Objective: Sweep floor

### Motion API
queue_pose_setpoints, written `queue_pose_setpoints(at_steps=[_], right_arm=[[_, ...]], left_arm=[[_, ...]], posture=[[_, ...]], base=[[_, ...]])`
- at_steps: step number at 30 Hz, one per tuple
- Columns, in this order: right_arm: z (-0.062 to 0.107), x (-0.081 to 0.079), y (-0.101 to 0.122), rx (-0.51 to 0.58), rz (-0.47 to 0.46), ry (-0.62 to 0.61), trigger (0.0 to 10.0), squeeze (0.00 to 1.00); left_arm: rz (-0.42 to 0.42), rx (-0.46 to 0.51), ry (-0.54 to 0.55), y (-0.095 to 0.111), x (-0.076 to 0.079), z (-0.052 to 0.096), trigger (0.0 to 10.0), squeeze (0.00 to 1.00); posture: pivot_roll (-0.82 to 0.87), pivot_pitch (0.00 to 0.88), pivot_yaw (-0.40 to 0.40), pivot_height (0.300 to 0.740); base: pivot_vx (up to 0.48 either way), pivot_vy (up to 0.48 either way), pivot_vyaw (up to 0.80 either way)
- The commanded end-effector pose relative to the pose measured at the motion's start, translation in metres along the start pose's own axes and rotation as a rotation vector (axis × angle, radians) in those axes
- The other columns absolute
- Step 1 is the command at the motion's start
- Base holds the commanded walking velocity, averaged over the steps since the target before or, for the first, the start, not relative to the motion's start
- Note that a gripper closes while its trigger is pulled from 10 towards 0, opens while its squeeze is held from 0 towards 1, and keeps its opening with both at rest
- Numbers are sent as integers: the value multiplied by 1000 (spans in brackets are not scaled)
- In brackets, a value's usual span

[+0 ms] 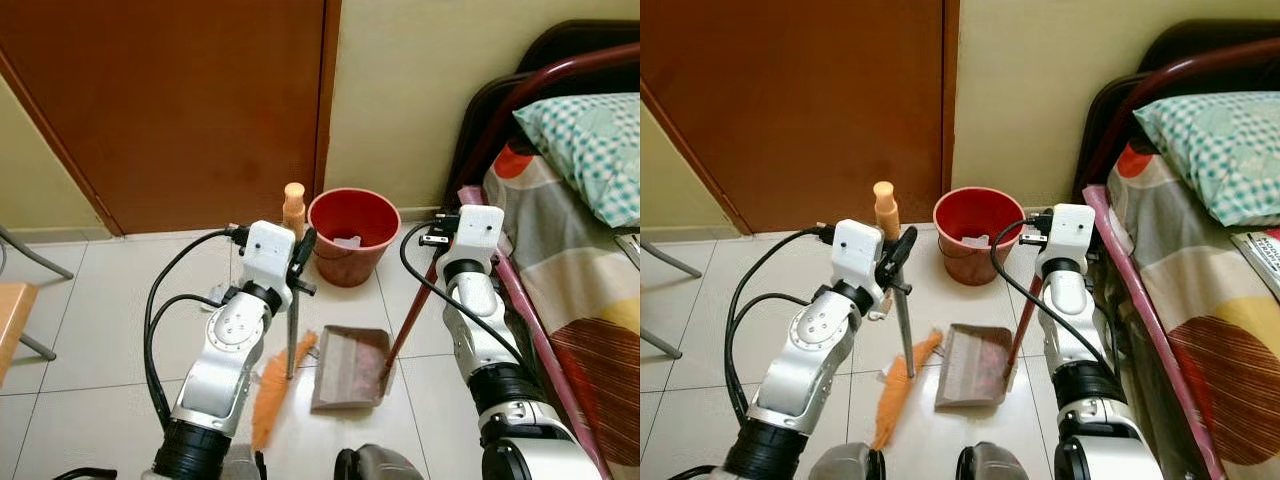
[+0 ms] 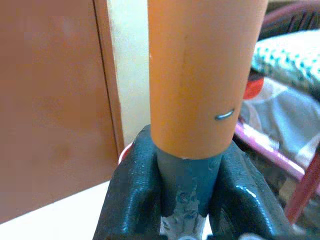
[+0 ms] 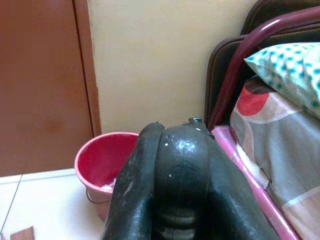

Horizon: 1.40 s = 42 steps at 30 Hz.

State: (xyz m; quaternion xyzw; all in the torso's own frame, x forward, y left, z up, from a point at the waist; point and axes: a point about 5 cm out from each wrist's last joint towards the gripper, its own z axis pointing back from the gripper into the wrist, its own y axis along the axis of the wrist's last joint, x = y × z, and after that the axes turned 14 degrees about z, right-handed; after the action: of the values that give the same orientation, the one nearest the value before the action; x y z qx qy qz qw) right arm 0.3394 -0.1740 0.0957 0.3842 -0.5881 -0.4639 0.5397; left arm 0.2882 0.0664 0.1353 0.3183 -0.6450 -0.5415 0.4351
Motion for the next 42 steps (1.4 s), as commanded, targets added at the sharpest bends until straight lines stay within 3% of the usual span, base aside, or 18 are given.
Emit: queue_pose_setpoints(at_steps=[1,5,9,12,15,17,20,23,33,37,40,42], right_arm=[[-3,0,4,14,11,-9,10000,0],[-3,-1,3,9,17,-8,10000,0],[-4,3,3,8,27,-15,10000,0],[-5,5,2,4,33,-16,10000,0],[-4,6,0,-4,40,-9,10000,0],[-4,6,0,-3,40,-9,10000,0],[-5,8,3,13,34,-14,10000,0],[-7,14,13,66,32,-24,10000,0],[-9,35,18,89,38,-61,10000,0],[-9,39,18,91,36,-67,10000,0],[-9,42,15,81,47,-70,10000,0],[-9,42,14,74,65,-69,10000,0]], left_arm=[[34,64,-55,15,10,-4,10000,0],[2,66,-62,17,8,-4,10000,0],[-105,44,-26,12,-13,5,10000,0],[-144,36,-3,11,-24,9,10000,0],[-190,35,58,14,-45,14,10000,0],[-189,44,72,16,-48,13,10000,0],[-188,72,75,22,-47,9,10000,0],[-190,119,53,32,-37,1,10000,0],[-183,214,1,52,-13,-11,10000,0],[-185,248,11,59,-11,-12,10000,0],[-249,314,40,70,-12,-11,10000,0],[-247,318,49,72,-13,-10,10000,0]], posture=[[21,107,-36,740],[19,108,-35,740],[15,113,-33,740],[16,113,-36,740],[19,113,-40,740],[20,112,-43,740],[20,112,-45,740],[20,112,-45,740],[2,116,-44,740],[-1,120,-40,740],[-1,120,-40,740],[8,123,-43,740]], base=[[0,0,0],[0,0,0],[0,0,0],[0,0,0],[0,0,0],[0,0,0],[0,0,0],[0,0,0],[0,0,0],[0,0,0],[0,0,0],[0,0,0]])
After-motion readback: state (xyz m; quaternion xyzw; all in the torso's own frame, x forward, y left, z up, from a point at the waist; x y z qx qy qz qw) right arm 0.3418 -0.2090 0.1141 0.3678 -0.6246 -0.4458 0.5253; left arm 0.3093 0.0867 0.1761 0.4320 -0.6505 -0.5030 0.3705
